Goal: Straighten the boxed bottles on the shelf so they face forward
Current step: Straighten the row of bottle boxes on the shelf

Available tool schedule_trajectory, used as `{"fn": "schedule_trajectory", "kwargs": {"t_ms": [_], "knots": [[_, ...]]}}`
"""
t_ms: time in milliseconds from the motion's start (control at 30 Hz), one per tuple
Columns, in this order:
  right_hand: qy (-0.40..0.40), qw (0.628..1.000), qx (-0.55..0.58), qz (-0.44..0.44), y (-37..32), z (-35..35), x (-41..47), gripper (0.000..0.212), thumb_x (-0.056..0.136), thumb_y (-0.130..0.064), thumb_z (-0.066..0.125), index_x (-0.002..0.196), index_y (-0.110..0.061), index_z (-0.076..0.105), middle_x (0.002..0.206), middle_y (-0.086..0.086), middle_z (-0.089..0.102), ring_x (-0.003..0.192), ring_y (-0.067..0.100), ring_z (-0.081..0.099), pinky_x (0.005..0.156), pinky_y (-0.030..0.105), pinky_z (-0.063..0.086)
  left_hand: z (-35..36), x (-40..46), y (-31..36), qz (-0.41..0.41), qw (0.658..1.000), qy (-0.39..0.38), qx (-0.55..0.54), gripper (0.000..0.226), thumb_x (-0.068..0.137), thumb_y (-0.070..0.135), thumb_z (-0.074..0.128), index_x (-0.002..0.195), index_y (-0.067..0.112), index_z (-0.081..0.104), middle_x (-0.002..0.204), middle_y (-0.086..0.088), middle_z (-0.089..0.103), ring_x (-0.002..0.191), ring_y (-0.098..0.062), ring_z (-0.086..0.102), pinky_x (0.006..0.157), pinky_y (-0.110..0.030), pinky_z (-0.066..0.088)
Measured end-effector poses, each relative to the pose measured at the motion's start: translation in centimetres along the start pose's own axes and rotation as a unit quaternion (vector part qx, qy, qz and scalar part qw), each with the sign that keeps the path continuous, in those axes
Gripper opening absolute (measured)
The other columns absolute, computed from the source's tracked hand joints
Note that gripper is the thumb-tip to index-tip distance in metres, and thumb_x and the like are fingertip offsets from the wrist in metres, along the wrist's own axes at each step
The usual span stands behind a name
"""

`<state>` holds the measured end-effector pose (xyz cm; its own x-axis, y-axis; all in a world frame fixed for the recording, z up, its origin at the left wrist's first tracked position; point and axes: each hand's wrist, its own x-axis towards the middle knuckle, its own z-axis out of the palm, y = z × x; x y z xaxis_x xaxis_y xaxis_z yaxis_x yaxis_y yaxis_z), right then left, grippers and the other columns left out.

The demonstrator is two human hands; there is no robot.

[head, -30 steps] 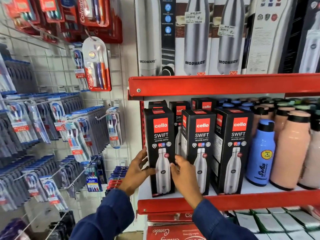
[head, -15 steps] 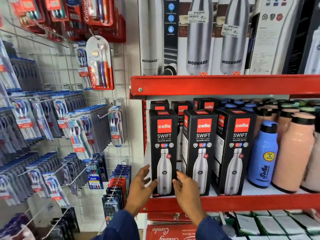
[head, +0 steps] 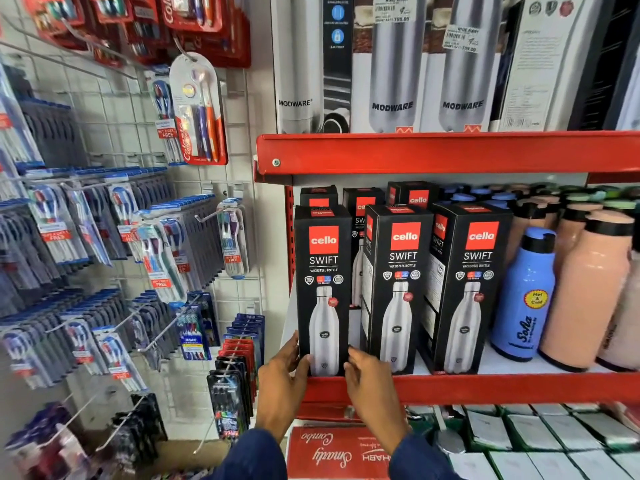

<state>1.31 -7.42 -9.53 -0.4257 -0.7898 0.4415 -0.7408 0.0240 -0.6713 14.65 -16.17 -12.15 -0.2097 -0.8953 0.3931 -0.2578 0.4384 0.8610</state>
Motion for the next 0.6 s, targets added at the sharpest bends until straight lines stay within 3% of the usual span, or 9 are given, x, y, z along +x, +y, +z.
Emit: {"fn": "schedule_trajectory", "kwargs": {"t_ms": [100, 300, 433, 500, 567, 600], "knots": [[-0.005, 1.0, -0.004, -0.006, -0.1, -0.1, -0.4, 0.01, 0.091, -0.012, 0.054, 0.091, -0.013, 0.064, 0.07, 0.006, 0.071, 0.06, 0.014, 0.066, 0.059, 0.033, 0.054, -0.1, -0.5, 0.2, 0.01, 1.0, 0.002, 0.009, 0.05, 0.091, 0.016, 0.067, 0.139, 0.016, 0.054, 0.117, 0.006, 0.071, 0.083, 0.031, 0.056, 0.078, 0.003, 0.046], [-0.002, 1.0, 0.006, 0.002, 0.0, -0.3, -0.8, 0.016, 0.089, -0.012, 0.056, 0.102, -0.009, 0.065, 0.084, 0.013, 0.075, 0.074, 0.019, 0.07, 0.073, 0.041, 0.059, -0.4, -0.9, 0.3, 0.025, 0.999, 0.011, 0.037, 0.05, 0.092, 0.02, 0.066, 0.141, 0.02, 0.053, 0.119, 0.005, 0.073, 0.091, 0.027, 0.058, 0.089, -0.015, 0.055], [-0.004, 1.0, 0.022, 0.007, -0.1, -0.3, -1.1, 0.019, 0.088, -0.01, 0.057, 0.105, -0.01, 0.066, 0.089, 0.014, 0.075, 0.081, 0.02, 0.07, 0.076, 0.041, 0.058, -0.4, -1.1, 0.8, 0.022, 0.998, 0.007, 0.054, 0.048, 0.093, 0.018, 0.064, 0.139, 0.023, 0.054, 0.111, 0.018, 0.069, 0.088, 0.027, 0.059, 0.08, -0.003, 0.05], [-0.008, 0.999, 0.033, 0.01, -0.2, -0.3, -1.2, 0.019, 0.088, -0.009, 0.058, 0.105, -0.01, 0.066, 0.09, 0.014, 0.074, 0.084, 0.02, 0.07, 0.078, 0.04, 0.058, -0.3, -1.2, 1.0, 0.016, 0.998, 0.007, 0.06, 0.045, 0.093, 0.018, 0.065, 0.137, 0.021, 0.056, 0.111, 0.015, 0.071, 0.085, 0.026, 0.06, 0.076, 0.002, 0.047], [-0.008, 0.999, 0.042, 0.011, 0.0, -0.4, -1.3, 0.015, 0.087, -0.008, 0.059, 0.101, -0.01, 0.066, 0.092, 0.014, 0.074, 0.086, 0.02, 0.07, 0.079, 0.039, 0.058, -0.3, -1.5, 1.2, 0.005, 0.998, 0.022, 0.058, 0.048, 0.091, 0.02, 0.067, 0.137, 0.019, 0.056, 0.117, 0.002, 0.074, 0.095, 0.014, 0.064, 0.082, -0.003, 0.048], [-0.003, 0.999, 0.047, 0.012, 0.2, -0.6, -1.5, 0.015, 0.087, -0.008, 0.06, 0.101, -0.008, 0.065, 0.094, 0.013, 0.074, 0.087, 0.018, 0.069, 0.08, 0.034, 0.058, -0.4, -1.7, 1.2, -0.001, 0.998, 0.038, 0.055, 0.05, 0.09, 0.023, 0.068, 0.139, 0.019, 0.055, 0.121, -0.002, 0.073, 0.104, 0.002, 0.066, 0.088, -0.012, 0.051]]}}
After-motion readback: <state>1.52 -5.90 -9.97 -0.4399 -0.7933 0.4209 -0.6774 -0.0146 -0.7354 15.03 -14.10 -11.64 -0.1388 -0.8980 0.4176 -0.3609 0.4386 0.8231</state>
